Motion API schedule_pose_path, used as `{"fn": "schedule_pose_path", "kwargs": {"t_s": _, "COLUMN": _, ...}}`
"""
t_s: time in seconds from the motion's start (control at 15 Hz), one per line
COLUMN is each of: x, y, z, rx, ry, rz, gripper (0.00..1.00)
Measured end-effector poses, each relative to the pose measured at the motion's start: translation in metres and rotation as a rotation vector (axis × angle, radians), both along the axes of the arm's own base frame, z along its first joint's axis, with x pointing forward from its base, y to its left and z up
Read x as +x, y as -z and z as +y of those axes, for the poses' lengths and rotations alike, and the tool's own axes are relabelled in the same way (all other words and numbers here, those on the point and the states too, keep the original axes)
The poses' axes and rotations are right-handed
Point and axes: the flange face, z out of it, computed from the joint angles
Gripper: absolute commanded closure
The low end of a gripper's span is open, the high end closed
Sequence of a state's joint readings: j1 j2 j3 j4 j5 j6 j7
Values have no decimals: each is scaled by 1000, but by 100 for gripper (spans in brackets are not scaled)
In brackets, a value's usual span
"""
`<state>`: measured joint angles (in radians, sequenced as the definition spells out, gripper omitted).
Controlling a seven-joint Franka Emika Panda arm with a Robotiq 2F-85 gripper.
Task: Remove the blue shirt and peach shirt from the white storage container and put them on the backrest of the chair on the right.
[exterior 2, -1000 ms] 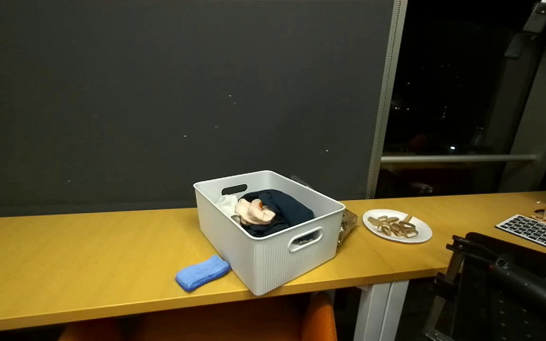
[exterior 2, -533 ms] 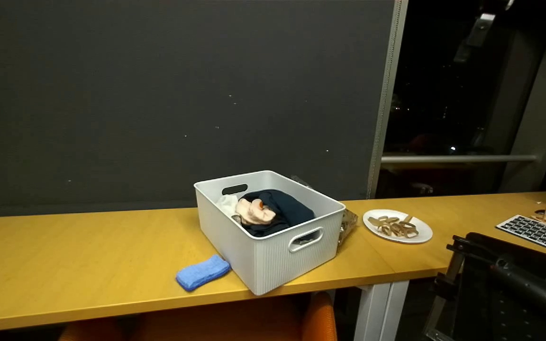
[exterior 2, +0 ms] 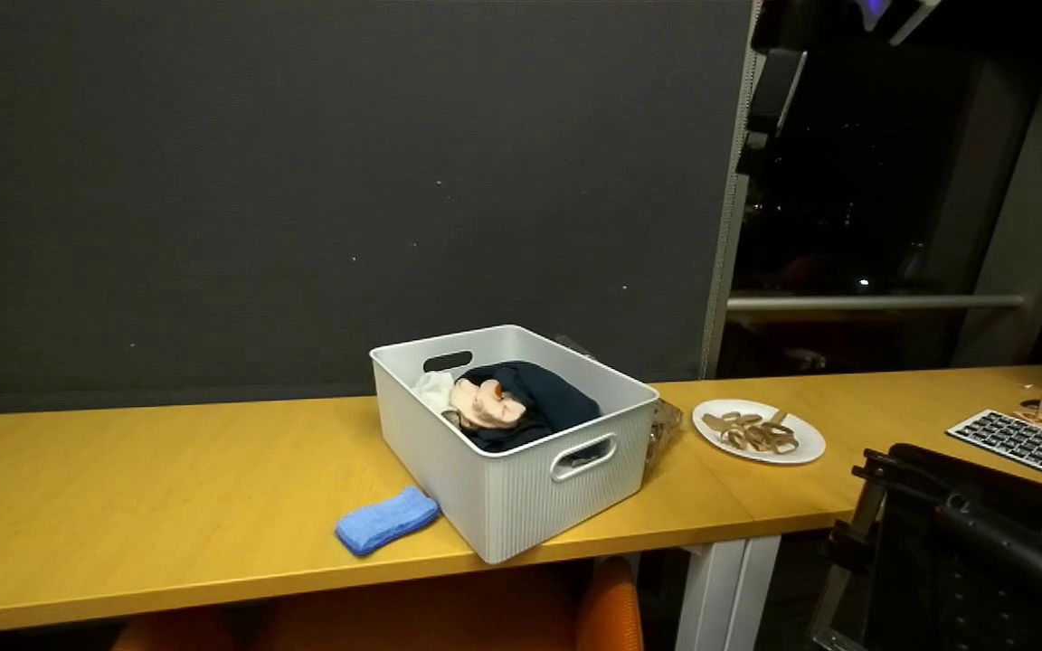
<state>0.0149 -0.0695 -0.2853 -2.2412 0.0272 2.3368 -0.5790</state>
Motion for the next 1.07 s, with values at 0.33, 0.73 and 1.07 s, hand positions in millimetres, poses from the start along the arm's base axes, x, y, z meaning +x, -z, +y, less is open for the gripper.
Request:
{"fn": "schedule_pose_path", "kwargs": {"t_s": 0.33, "x": 59, "y": 64, "z": -2, "rx": -60, "ry": -19, "rz": -69, "gripper": 0}}
{"fn": "schedule_pose_path", "kwargs": {"t_s": 0.73, "x": 112, "y": 159, "z": 14, "rx": -85, "ry": -84, "rz": -31, "gripper": 0}}
{"fn": "schedule_pose_path", "kwargs": {"t_s": 1.07, "x": 143, "y": 208, "z": 8, "rx": -133, "ry": -137, "rz": -48, "gripper": 0}}
